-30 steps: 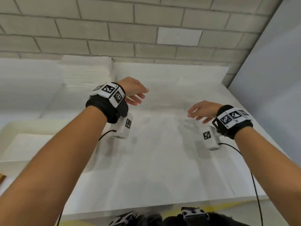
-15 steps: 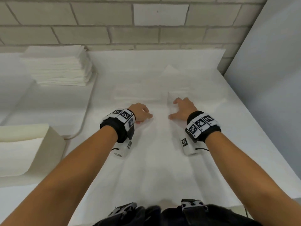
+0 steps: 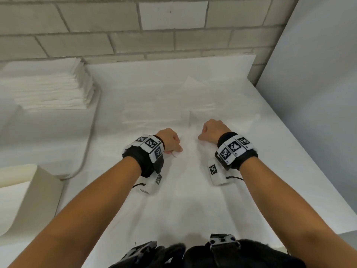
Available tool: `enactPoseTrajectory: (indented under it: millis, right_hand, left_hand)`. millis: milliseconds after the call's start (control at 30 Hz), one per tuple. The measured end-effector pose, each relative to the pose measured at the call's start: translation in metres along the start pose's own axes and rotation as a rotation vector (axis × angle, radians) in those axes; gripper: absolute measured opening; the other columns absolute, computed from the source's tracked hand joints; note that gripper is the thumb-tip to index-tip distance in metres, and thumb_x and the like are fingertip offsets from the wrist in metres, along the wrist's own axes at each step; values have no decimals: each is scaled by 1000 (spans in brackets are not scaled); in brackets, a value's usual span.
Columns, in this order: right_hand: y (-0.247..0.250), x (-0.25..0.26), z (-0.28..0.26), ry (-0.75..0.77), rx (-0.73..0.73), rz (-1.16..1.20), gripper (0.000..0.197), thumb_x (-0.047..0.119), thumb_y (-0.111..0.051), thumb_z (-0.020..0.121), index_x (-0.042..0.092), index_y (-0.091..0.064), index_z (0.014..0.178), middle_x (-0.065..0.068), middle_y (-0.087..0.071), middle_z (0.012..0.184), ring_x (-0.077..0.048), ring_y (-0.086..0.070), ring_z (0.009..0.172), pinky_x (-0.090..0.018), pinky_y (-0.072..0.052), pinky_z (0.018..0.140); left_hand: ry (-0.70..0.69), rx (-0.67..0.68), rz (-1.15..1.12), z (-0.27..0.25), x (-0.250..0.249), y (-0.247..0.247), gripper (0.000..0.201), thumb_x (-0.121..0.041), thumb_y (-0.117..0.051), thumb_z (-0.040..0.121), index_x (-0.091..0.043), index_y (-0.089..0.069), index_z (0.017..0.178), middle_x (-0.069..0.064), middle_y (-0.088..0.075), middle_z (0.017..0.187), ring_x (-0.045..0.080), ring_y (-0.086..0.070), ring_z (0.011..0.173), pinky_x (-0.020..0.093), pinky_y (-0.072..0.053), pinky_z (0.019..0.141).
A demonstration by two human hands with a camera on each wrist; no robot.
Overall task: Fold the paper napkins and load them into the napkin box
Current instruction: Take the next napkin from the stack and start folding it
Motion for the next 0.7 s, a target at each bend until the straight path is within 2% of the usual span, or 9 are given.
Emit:
enactPoseTrajectory:
  millis: [100,233,300,367,433,500,567,633,700]
  right_hand:
    - [11,-2,-5,35,-53,247,13,17,-58,86,12,-50,95,0,-51,82,-22,-51,84,-28,-41,67]
    - [26,2,-11,123,-139,393,25,10,-45,89,20,-50,112,7,-42,74,-16,-47,71,-24,-37,59]
    - [35,4,-13,153,-164,435,24,10,-43,91,17,-60,105,11,-44,75,-8,-45,68,-18,-37,61]
    - [47,5,-14,148,-209,493,15,16,-52,90,12,-67,94,7,-54,79,-10,-51,76,-18,-39,68]
    - [60,10,-18,177,-273,533,10,23,-66,84,13,-66,86,5,-56,77,-8,-51,74,-16,-39,67]
    - [75,24,-26,315,-388,507,9,18,-71,80,15,-65,86,8,-53,73,-3,-47,66,-11,-37,61]
    - [88,43,-38,504,-483,485,13,6,-65,82,12,-65,94,8,-57,86,-6,-50,75,-6,-38,67]
    - [95,60,-47,635,-569,410,22,0,-56,86,10,-65,104,6,-60,101,-9,-52,86,-2,-39,74]
    - [97,72,-53,689,-673,243,30,0,-49,89,13,-66,109,-2,-64,107,-17,-57,93,-19,-47,80]
  left_hand:
    - [29,23,-313,-5,6,13,18,-8,-62,85,-14,-51,72,2,-53,82,17,-55,79,26,-51,70]
    - [22,-3,-549,-15,10,36,19,1,-55,87,-13,-49,76,4,-54,82,14,-54,72,25,-50,65]
    - [-15,-53,-568,-19,11,50,20,4,-55,86,-15,-52,83,5,-54,84,18,-56,73,31,-53,69]
    - [-75,-90,-563,-22,11,63,26,4,-56,85,-21,-54,91,8,-54,92,24,-57,82,42,-52,83]
    - [-167,-124,-562,-29,6,77,37,3,-57,84,-30,-53,100,14,-53,98,26,-56,87,43,-52,85]
    - [-245,-169,-573,-35,0,90,43,4,-54,85,-36,-51,99,16,-53,92,26,-55,77,37,-52,73]
    - [-286,-223,-539,-40,-5,101,37,4,-50,86,-32,-56,92,12,-52,84,21,-52,66,30,-47,63]
    - [-317,-235,-513,-44,-5,108,31,3,-52,88,-27,-62,89,9,-57,89,18,-56,71,24,-49,65]
    - [-354,-215,-506,-50,-4,112,26,-1,-59,87,-25,-64,97,4,-63,87,14,-60,77,15,-51,66]
Point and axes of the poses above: each hand's wrist, its own z-axis towards the middle knuckle, its own y-axis out of the back of the hand, x = y × z, the point moved 5 cm from there along z, towards the middle knuckle
